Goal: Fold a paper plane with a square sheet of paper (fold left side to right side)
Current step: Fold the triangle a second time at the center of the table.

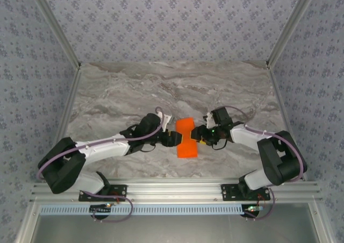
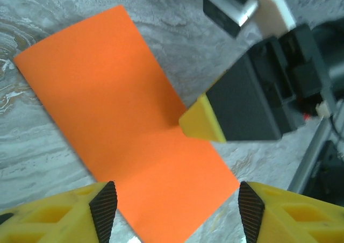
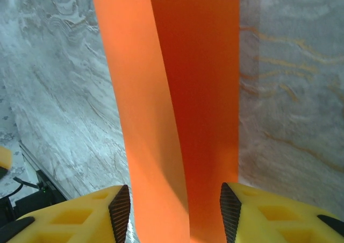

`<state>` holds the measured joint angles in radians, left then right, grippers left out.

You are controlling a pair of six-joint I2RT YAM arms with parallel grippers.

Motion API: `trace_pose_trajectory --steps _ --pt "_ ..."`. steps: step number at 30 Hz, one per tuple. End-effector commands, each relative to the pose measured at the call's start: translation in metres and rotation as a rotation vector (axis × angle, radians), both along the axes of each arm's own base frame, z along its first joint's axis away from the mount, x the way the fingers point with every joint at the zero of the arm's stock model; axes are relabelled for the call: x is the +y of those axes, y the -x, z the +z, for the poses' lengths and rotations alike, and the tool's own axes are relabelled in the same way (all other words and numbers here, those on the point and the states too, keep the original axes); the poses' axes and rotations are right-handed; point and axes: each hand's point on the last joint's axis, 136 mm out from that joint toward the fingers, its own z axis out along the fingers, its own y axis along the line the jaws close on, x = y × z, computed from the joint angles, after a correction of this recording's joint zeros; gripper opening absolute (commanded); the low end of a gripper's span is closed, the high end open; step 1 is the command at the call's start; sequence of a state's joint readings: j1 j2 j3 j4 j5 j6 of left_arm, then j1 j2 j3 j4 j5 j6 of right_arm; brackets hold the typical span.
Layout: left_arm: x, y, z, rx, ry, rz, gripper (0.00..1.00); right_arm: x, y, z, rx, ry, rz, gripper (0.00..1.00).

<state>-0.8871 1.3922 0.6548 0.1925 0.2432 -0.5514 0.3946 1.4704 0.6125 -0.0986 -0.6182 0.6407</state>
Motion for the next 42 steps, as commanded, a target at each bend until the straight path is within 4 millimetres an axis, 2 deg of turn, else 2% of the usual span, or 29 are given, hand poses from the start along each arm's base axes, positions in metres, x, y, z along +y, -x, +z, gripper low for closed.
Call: trace_pose_trajectory --steps 1,6,11,18,26,30,36,42 --pt "-0.001 0.003 0.012 -0.148 -0.093 -0.025 0.66 0.008 -0.016 0.014 -0.026 -0.071 -0.006 0.47" --pt "-0.007 0.023 0.005 -0.278 -0.214 -0.078 0.68 0.008 -0.025 0.018 -0.016 -0.112 -0.016 0.40" --pt "-0.021 0.040 -0.005 -0.380 -0.330 -0.130 0.70 0.006 -0.029 0.019 -0.003 -0.124 -0.026 0.38" --pt "-0.049 0.049 -0.019 -0.463 -0.444 -0.171 0.76 0.002 -0.029 0.018 0.009 -0.120 -0.033 0.38" --pt "-0.084 0.054 -0.038 -0.479 -0.530 -0.219 0.81 0.003 -0.029 0.019 0.013 -0.123 -0.030 0.37" --pt "-0.088 0.051 -0.046 -0.502 -0.605 -0.206 0.81 0.003 -0.029 0.019 0.015 -0.122 -0.028 0.37" --pt "-0.083 0.049 -0.056 -0.516 -0.674 -0.185 0.80 0.002 -0.029 0.018 0.015 -0.114 -0.029 0.37" --pt "-0.079 0.048 -0.059 -0.518 -0.689 -0.176 0.70 0.001 -0.030 0.018 0.015 -0.106 -0.027 0.37"
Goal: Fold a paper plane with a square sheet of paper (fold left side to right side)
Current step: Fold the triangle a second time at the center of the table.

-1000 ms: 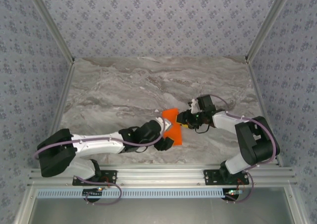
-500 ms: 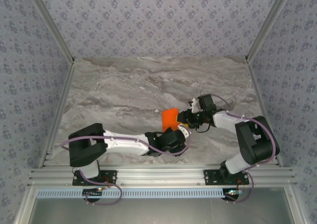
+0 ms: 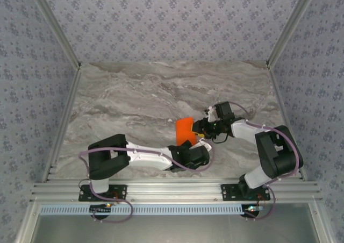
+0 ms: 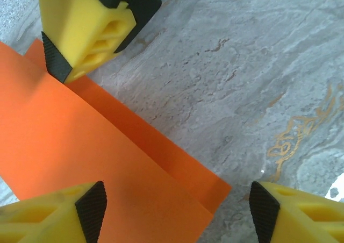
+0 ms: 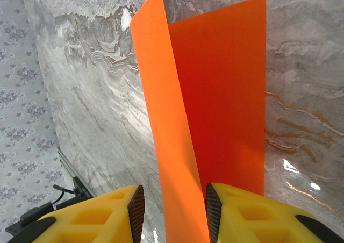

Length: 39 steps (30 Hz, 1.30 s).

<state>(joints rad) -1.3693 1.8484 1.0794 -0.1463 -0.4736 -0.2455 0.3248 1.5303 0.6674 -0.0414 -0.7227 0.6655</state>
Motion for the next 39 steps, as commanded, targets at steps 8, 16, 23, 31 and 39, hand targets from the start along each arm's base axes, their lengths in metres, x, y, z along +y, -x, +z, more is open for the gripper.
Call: trace_pose_trajectory --steps 8,16,23,31,39 --pt "-0.001 0.001 0.011 -0.017 0.021 0.000 0.45 -0.004 0.000 -0.002 0.029 0.031 0.004 0.37" --pt "0.001 0.002 0.014 -0.010 0.039 0.002 0.24 -0.006 0.000 -0.005 0.045 0.050 -0.004 0.37" --pt "0.006 0.005 0.015 0.032 0.095 0.015 0.09 -0.006 -0.002 -0.002 0.011 0.054 0.020 0.38" --pt "0.011 0.002 0.023 0.202 0.265 0.022 0.04 -0.002 -0.009 0.025 -0.079 0.019 0.029 0.46" --pt "0.022 -0.012 0.030 0.393 0.473 0.054 0.04 -0.018 -0.009 0.056 -0.200 0.034 -0.021 0.66"
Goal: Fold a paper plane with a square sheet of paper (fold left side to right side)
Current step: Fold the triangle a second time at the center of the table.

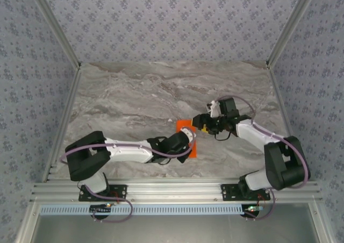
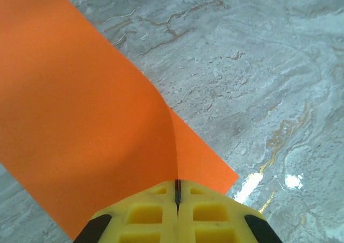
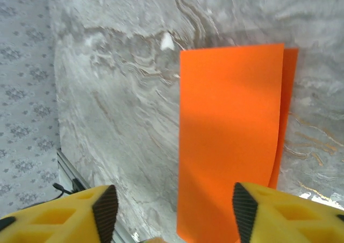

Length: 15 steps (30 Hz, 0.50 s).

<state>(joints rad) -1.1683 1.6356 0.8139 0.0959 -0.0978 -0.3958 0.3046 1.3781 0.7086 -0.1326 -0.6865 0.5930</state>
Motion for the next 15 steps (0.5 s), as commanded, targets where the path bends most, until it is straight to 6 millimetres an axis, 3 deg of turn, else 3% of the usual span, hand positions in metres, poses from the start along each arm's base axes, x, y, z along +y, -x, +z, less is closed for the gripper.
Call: trace_pose_trajectory --steps 1,4,12,15 --pt "-0.007 0.002 0.018 0.107 0.167 -0.012 0.04 -0.012 0.003 0.010 -0.047 0.024 -0.035 0.67" --pt "0.001 -0.002 0.018 0.158 0.211 0.001 0.04 -0.018 0.016 0.009 -0.058 0.026 -0.042 0.63" --pt "0.020 -0.012 0.017 0.213 0.246 0.040 0.05 -0.008 0.056 -0.025 0.034 0.038 -0.011 0.21" --pt "0.026 -0.014 0.015 0.217 0.238 0.055 0.05 -0.002 0.068 -0.042 0.068 0.067 0.001 0.15"
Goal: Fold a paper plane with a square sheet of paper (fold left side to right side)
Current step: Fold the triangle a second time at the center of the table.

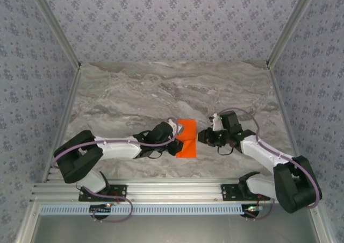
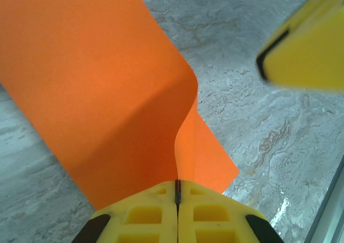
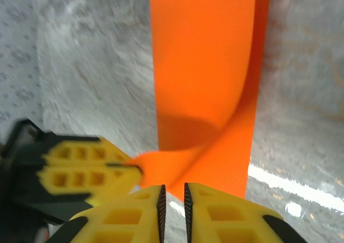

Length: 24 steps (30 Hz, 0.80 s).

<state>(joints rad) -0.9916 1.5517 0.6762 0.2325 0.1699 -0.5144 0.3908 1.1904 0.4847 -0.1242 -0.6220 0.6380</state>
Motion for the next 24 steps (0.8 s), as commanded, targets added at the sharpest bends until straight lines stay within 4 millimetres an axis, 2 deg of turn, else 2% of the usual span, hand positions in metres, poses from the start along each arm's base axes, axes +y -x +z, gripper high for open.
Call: trace_pose_trajectory --steps 1,10,24 --pt "0.001 0.000 0.009 0.013 0.036 -0.004 0.05 0.004 0.007 -0.016 0.036 0.033 -0.015 0.14" --pt "0.013 -0.007 0.006 0.018 -0.003 0.018 0.05 0.012 0.017 -0.047 0.114 0.146 0.025 0.11" --pt "0.015 -0.016 -0.004 0.028 -0.028 -0.003 0.05 0.000 0.027 -0.070 0.176 0.288 0.048 0.11"
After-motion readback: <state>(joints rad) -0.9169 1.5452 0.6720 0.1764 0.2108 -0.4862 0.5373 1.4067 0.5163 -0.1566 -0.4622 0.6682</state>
